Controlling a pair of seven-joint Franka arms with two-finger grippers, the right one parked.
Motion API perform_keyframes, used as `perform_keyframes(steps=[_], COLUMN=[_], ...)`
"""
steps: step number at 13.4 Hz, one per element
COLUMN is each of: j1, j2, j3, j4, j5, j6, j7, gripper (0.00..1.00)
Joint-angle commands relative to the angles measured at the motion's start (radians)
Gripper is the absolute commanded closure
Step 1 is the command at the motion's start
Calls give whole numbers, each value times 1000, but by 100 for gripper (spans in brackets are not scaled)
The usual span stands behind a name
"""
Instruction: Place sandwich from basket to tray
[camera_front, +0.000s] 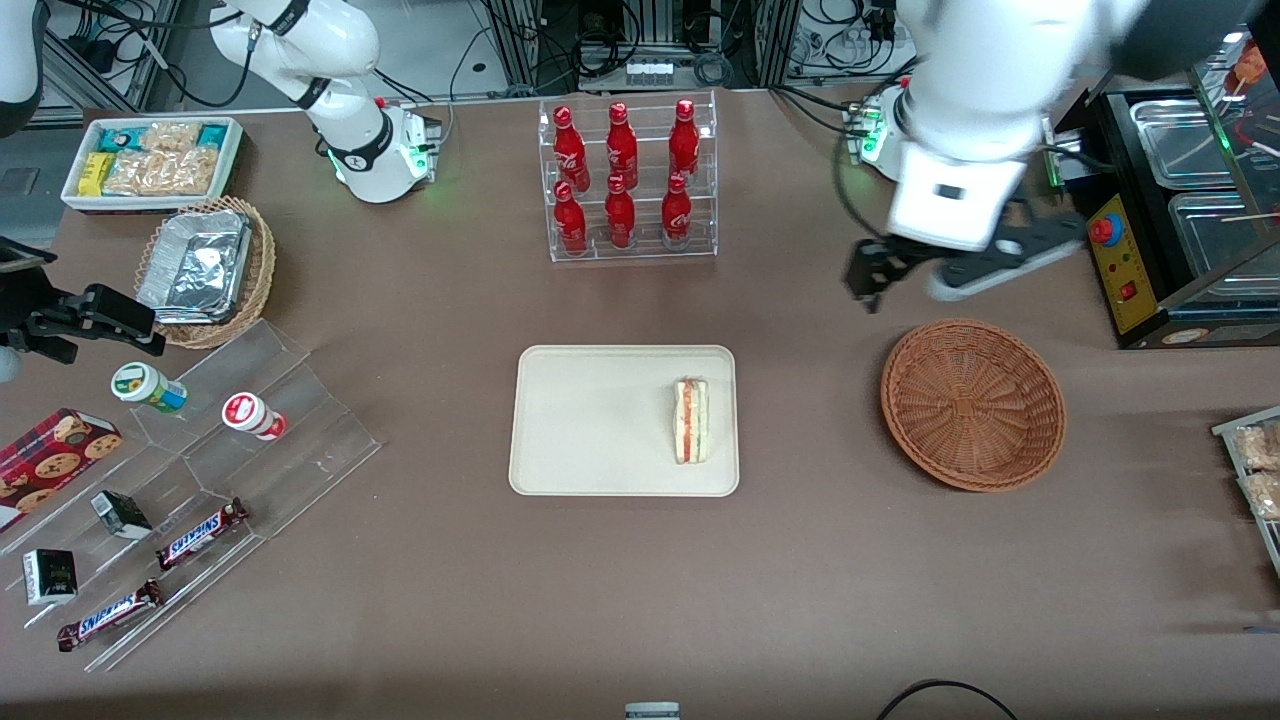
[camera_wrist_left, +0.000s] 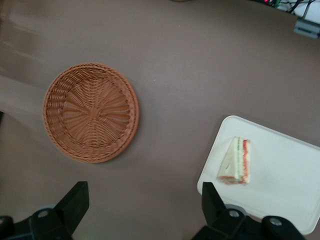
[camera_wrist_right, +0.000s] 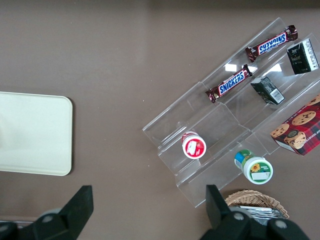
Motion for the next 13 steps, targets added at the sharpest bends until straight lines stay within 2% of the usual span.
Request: perform_keyframes(steps=[1,4,10,13], j1=[123,194,332,425], j2=[-61,-91,-150,-144], j3=[-12,-12,-25,-103], j4=[-30,-43,-92,-106], j5=[-88,-93,-162,-159], j6=[-46,-98,-101,-94], j7=[186,331,489,489], gripper=[0,0,0,0])
